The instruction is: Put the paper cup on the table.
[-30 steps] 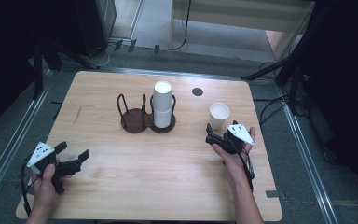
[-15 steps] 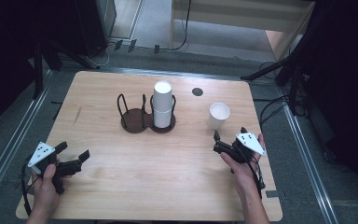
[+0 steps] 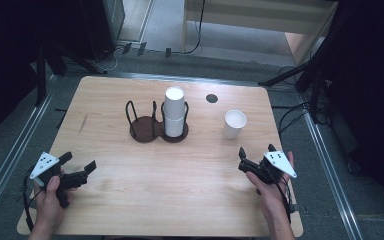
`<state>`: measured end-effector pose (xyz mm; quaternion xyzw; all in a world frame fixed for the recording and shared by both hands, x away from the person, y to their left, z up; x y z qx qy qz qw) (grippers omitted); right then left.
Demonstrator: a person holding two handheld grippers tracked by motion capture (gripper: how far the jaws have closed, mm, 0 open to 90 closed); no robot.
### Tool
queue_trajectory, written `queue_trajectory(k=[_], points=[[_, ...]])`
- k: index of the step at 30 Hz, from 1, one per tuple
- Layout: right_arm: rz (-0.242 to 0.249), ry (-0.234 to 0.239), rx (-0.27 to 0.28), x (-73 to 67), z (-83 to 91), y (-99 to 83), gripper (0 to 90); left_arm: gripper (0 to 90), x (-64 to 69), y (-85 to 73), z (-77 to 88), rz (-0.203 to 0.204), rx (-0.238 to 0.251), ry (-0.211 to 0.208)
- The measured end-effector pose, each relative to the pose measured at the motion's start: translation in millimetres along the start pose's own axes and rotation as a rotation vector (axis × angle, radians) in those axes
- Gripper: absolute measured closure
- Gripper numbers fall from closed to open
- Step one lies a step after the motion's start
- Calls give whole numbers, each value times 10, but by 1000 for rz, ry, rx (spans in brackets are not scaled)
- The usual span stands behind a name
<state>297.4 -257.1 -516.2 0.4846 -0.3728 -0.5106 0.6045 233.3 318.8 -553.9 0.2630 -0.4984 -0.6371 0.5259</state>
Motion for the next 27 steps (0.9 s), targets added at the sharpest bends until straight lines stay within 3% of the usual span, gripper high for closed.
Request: queue_trajectory(k=[27], points=[[-5, -64, -10, 449, 407, -220, 0, 0, 9, -4, -4, -3, -4, -1]])
Point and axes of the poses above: each handheld gripper's, and its own axes: z roughly backward along the jaws, y roughly out of its top, x roughly to its right, the point moved 1 cm from there along -z, roughly forward along the jaws, and after that the axes turned 2 degrees about -z, right-handed, at the moved point
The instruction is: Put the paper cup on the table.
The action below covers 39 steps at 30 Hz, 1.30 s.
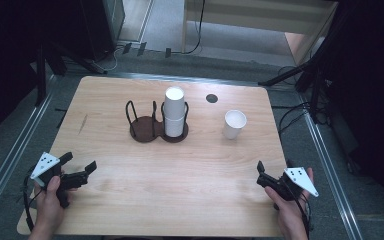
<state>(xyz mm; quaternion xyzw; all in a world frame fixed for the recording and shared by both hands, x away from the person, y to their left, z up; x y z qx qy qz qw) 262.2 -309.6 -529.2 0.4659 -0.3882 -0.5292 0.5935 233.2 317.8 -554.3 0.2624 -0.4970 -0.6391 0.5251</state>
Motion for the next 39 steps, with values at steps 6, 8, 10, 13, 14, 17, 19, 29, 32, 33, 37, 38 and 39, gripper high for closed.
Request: queue_trajectory(k=[6, 8, 10, 13, 14, 17, 19, 29, 32, 33, 37, 38, 39], points=[[0, -4, -8, 74, 76, -46, 0, 0, 2, -1, 1, -1, 0, -1], [-5, -6, -11, 104, 104, -62, 0, 0, 3, -2, 1, -1, 0, -1], [-12, -7, -12, 137, 133, -72, 0, 0, 3, -2, 1, -2, -1, -3], [-14, -13, -12, 172, 163, -83, 0, 0, 5, -2, 2, -2, -2, -2], [-13, -15, -15, 188, 177, -89, 0, 0, 5, -2, 2, -2, -2, -2], [-10, -21, -16, 238, 220, -110, 0, 0, 6, -3, 1, -3, -2, -2], [-10, -30, -19, 270, 247, -126, 0, 0, 8, -3, 1, -3, -1, -2], [-24, -61, -26, 425, 405, -204, 0, 0, 15, -5, 5, -9, -4, 2], [-23, -63, -27, 444, 439, -222, 0, 0, 15, -6, 5, -9, -3, 3], [-23, -63, -27, 456, 455, -230, 0, 0, 14, -6, 5, -8, -3, 3], [-33, -68, -29, 501, 507, -253, 0, 0, 17, -6, 3, -9, -4, 3], [-31, -67, -27, 506, 510, -250, 0, 0, 15, -7, 6, -6, -1, 5], [-36, -63, -25, 508, 513, -246, 0, 0, 15, -7, 6, -6, -1, 5]])
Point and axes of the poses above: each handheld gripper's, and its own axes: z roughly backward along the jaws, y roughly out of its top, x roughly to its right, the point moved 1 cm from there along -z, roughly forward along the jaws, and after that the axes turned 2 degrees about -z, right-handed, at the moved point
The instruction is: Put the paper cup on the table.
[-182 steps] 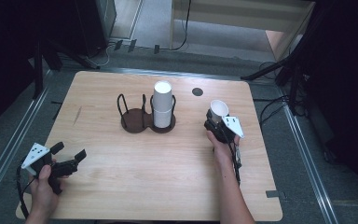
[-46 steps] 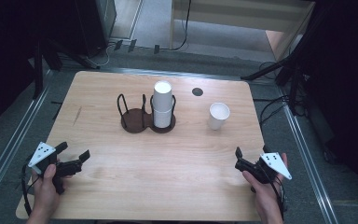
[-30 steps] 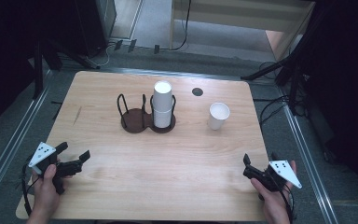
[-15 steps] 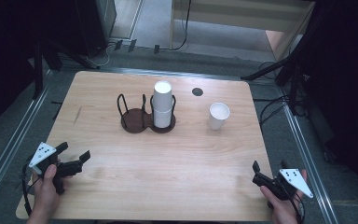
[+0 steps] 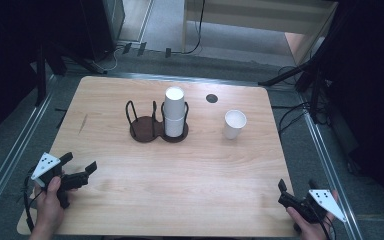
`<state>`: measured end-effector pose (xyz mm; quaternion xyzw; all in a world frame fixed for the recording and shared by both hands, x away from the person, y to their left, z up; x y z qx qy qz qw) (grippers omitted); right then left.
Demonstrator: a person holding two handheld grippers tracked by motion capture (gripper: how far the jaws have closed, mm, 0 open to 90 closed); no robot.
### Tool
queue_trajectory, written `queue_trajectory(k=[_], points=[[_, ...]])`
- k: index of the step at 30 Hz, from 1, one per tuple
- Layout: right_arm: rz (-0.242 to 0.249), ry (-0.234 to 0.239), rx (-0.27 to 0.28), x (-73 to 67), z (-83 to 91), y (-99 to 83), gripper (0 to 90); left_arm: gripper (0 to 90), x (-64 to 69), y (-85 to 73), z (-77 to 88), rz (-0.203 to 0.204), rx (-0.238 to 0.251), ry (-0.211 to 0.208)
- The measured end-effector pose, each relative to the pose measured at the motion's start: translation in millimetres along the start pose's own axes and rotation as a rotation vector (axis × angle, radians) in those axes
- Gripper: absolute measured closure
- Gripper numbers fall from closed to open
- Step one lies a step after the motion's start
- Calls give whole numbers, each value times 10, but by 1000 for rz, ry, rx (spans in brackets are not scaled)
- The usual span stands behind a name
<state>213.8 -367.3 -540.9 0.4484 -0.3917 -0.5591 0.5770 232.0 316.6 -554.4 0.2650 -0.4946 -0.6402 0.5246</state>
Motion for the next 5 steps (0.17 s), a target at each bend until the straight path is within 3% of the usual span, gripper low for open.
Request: queue_trajectory(k=[5], points=[[-5, 8, -3, -14, -13, 12, 0, 0, -4, 0, -1, 7, 2, 0]])
Point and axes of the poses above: each handheld gripper's, and its own axes: z roughly backward along the jaws, y roughly out of its top, x roughly to its right, the point moved 1 cm from there along -z, roughly forward along the jaws, and after that the axes turned 2 degrees about -z, right-handed, at the moved point
